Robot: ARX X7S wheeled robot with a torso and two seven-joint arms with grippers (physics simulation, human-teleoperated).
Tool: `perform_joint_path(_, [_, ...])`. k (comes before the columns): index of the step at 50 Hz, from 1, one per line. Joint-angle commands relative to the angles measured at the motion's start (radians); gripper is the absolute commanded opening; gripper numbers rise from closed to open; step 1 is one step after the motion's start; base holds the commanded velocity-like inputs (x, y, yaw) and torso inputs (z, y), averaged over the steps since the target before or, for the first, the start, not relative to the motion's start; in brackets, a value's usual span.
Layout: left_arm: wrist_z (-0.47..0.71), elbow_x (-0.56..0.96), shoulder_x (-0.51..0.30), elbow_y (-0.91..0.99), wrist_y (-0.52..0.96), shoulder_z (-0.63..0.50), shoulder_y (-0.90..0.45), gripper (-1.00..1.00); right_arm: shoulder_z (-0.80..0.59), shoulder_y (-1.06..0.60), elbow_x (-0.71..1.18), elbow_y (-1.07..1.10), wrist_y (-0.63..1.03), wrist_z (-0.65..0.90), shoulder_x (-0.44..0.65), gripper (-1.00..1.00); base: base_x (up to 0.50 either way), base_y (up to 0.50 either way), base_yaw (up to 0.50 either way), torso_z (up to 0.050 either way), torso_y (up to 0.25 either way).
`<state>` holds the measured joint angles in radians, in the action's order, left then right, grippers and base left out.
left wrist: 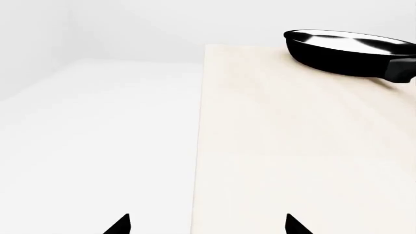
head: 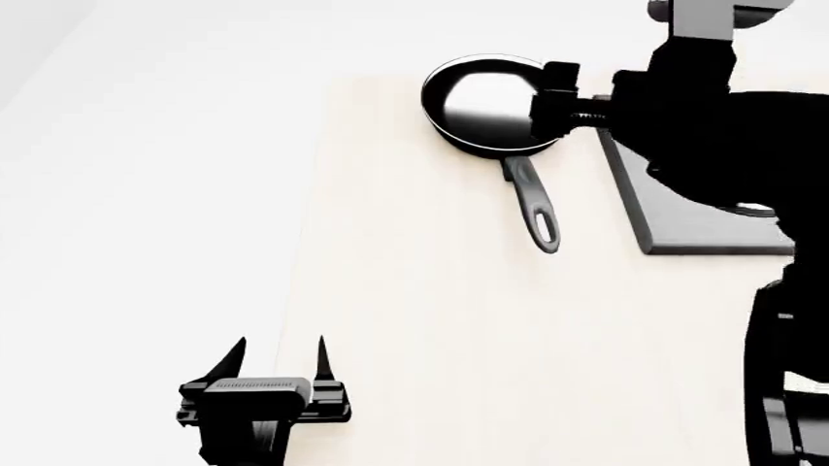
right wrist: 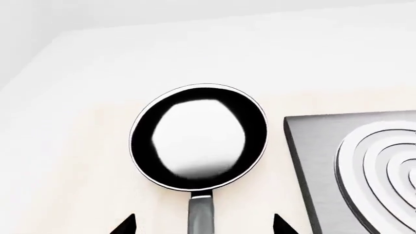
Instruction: Turn on the stove and put the frying pan on it.
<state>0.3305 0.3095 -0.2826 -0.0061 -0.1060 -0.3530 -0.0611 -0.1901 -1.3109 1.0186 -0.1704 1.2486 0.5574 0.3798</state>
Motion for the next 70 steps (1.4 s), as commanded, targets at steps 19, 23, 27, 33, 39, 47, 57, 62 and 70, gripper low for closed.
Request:
perform_joint_path(19, [0.017, -0.004, -0.012, -0.026, 0.020, -0.008, 0.011, 1.00, -0.312, -0.272, -0.280, -0.779, -0.263, -0.311, -0.210, 1.00, 0.00, 0.00, 0.00, -0.001, -0.001])
perform_joint_path(23, [0.018, -0.002, -0.013, -0.024, 0.020, -0.009, 0.012, 1.00, -0.337, -0.283, -0.304, -0.845, -0.292, -0.345, -0.231, 1.00, 0.00, 0.00, 0.00, 0.000, 0.000])
perform_joint_path(27, [0.019, 0.000, -0.014, -0.023, 0.021, -0.009, 0.012, 1.00, -0.339, -0.266, -0.302, -0.841, -0.294, -0.345, -0.233, 1.00, 0.00, 0.00, 0.00, 0.000, 0.000])
perform_joint_path(33, [0.020, 0.002, -0.016, -0.020, 0.021, -0.010, 0.013, 1.00, -0.347, -0.257, -0.305, -0.867, -0.294, -0.354, -0.246, 1.00, 0.00, 0.00, 0.00, 0.000, -0.002])
perform_joint_path(39, [0.021, 0.003, -0.017, -0.021, 0.021, -0.011, 0.011, 1.00, -0.361, -0.255, -0.319, -0.915, -0.314, -0.369, -0.262, 1.00, 0.00, 0.00, 0.00, -0.002, 0.000])
perform_joint_path(47, [0.021, 0.005, -0.018, -0.025, 0.022, -0.013, 0.008, 1.00, -0.386, -0.252, -0.342, -1.002, -0.348, -0.413, -0.286, 1.00, 0.00, 0.00, 0.00, 0.000, -0.001])
perform_joint_path(57, [0.023, 0.007, -0.019, -0.025, 0.022, -0.016, 0.007, 1.00, -0.394, -0.246, -0.348, -1.044, -0.361, -0.430, -0.296, 1.00, 0.00, 0.00, 0.00, -0.001, -0.001])
perform_joint_path(62, [0.024, 0.008, -0.019, -0.025, 0.021, -0.017, 0.007, 1.00, -0.405, -0.248, -0.362, -1.092, -0.381, -0.454, -0.312, 1.00, 0.00, 0.00, 0.00, 0.000, -0.002])
perform_joint_path(70, [0.026, 0.008, -0.020, -0.026, 0.017, -0.019, 0.007, 1.00, -0.405, -0.240, -0.380, -1.128, -0.399, -0.471, -0.324, 1.00, 0.00, 0.00, 0.00, 0.000, 0.000])
